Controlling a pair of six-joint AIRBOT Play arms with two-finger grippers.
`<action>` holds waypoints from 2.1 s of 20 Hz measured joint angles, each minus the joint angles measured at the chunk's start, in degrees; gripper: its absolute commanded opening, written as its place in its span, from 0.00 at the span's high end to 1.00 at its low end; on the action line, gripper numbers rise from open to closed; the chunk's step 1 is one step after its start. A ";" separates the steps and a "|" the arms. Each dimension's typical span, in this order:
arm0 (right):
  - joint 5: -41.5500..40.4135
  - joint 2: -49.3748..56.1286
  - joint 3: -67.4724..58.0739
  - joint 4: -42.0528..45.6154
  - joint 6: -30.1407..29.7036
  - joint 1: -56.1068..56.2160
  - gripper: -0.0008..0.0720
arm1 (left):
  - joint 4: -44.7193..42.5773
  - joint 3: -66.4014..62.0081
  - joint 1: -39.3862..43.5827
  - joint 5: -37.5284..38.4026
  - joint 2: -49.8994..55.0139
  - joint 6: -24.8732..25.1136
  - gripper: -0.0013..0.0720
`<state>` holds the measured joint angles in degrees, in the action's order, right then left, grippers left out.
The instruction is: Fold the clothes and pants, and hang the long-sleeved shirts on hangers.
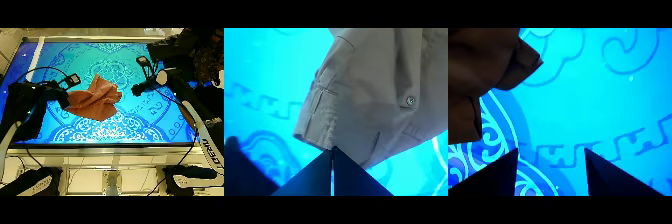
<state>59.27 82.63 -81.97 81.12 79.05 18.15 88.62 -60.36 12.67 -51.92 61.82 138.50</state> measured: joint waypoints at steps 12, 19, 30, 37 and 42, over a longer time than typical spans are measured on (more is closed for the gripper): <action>26.10 0.20 -20.48 -10.80 -9.25 -2.89 0.39 | 20.33 -12.52 6.38 -34.51 -17.66 -11.17 0.99; 31.61 1.57 -21.59 -15.89 -10.78 -2.86 0.39 | 22.64 -11.69 14.84 -33.70 -5.60 -20.37 0.99; 41.35 1.86 -19.74 -11.13 -4.55 -5.79 0.36 | 32.30 -17.11 32.59 0.70 19.19 -31.61 0.99; 36.37 -2.51 -3.76 -11.32 -1.99 -6.88 0.23 | 33.22 -19.67 29.90 7.45 20.98 -35.45 0.38; 33.81 -5.31 1.51 -8.72 -1.66 -7.04 0.23 | 33.05 -19.93 25.70 7.28 16.50 -33.44 0.02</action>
<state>93.08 77.32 -80.47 72.40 77.38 11.11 121.67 -80.29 38.37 -44.64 78.32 105.06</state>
